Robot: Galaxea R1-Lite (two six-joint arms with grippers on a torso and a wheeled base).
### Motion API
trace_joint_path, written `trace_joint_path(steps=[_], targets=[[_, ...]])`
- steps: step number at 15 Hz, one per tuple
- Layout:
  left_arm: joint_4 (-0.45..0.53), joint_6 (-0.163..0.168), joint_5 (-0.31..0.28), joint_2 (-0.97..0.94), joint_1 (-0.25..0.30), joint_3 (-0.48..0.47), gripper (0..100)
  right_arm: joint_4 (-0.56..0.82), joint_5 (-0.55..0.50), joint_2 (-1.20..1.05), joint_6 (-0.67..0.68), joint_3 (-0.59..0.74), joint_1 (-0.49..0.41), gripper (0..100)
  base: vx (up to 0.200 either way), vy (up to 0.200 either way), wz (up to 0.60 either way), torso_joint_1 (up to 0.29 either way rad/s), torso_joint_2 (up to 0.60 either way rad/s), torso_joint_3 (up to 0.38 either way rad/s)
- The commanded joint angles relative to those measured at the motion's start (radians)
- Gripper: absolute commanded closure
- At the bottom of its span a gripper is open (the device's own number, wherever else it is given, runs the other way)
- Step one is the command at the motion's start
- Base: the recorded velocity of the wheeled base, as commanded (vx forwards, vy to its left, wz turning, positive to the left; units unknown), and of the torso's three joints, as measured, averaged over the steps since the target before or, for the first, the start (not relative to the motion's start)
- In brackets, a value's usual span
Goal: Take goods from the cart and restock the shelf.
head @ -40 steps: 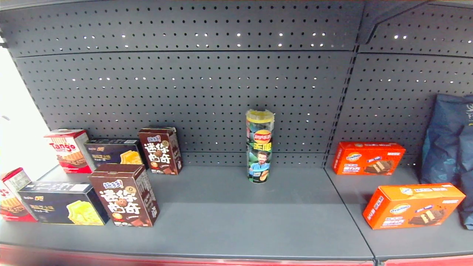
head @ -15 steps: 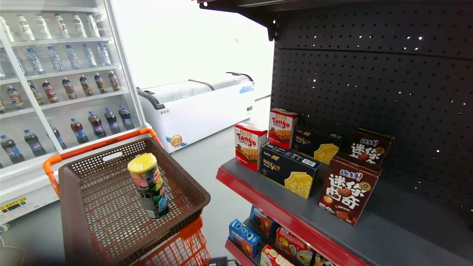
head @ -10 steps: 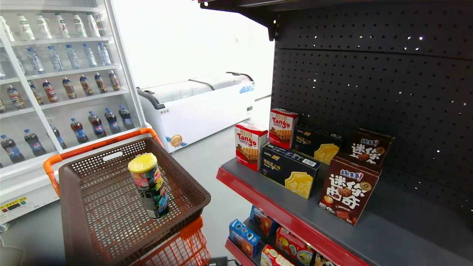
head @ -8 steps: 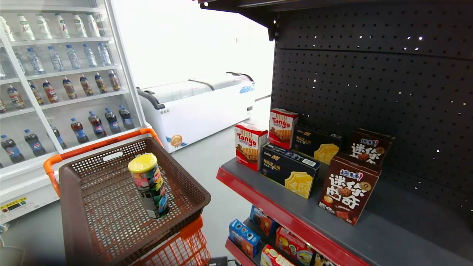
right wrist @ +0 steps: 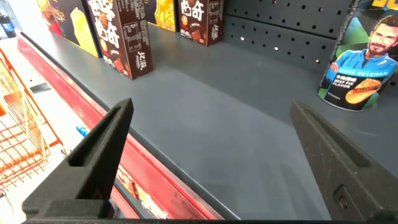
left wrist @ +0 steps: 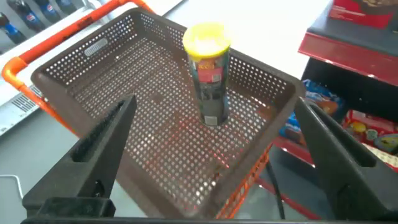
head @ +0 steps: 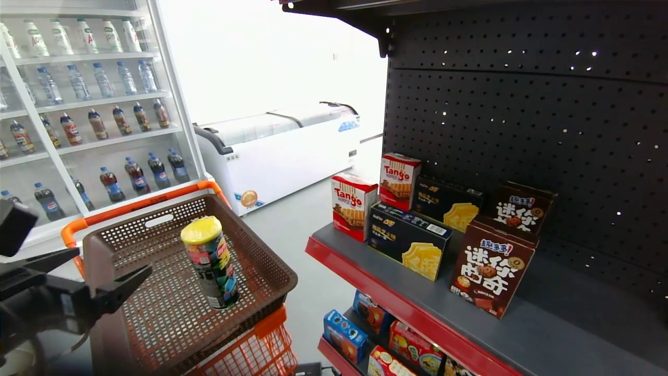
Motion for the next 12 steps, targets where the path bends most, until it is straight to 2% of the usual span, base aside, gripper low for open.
trace_joint_path(steps=[1, 3, 7, 9, 12], targets=[[-0.247, 0.006, 0.004, 0.379, 0.013, -0.020, 0, 0.000, 0.000, 0.000, -0.001, 0.000, 0.002, 0, 0.000, 0.000, 0.00, 0.000, 0.00, 0.000], [-0.336, 0.009, 0.004, 0.496, 0.005, -0.031, 0, 0.000, 0.000, 0.000, 0.000, 0.000, 0.002, 0, 0.000, 0.000, 0.00, 0.000, 0.00, 0.000], [-0.400, 0.008, 0.007, 0.654, 0.004, -0.088, 0, 0.000, 0.000, 0.000, 0.000, 0.000, 0.000, 0, 0.000, 0.000, 0.00, 0.000, 0.00, 0.000], [-0.474, 0.009, 0.009, 0.727, -0.005, -0.094, 0, 0.000, 0.000, 0.000, -0.001, 0.000, 0.000, 0, 0.000, 0.000, 0.00, 0.000, 0.00, 0.000], [-0.523, 0.009, 0.018, 0.796, -0.018, -0.097, 0, 0.000, -0.002, 0.000, 0.000, 0.000, 0.000, 0, 0.000, 0.000, 0.00, 0.000, 0.00, 0.000]])
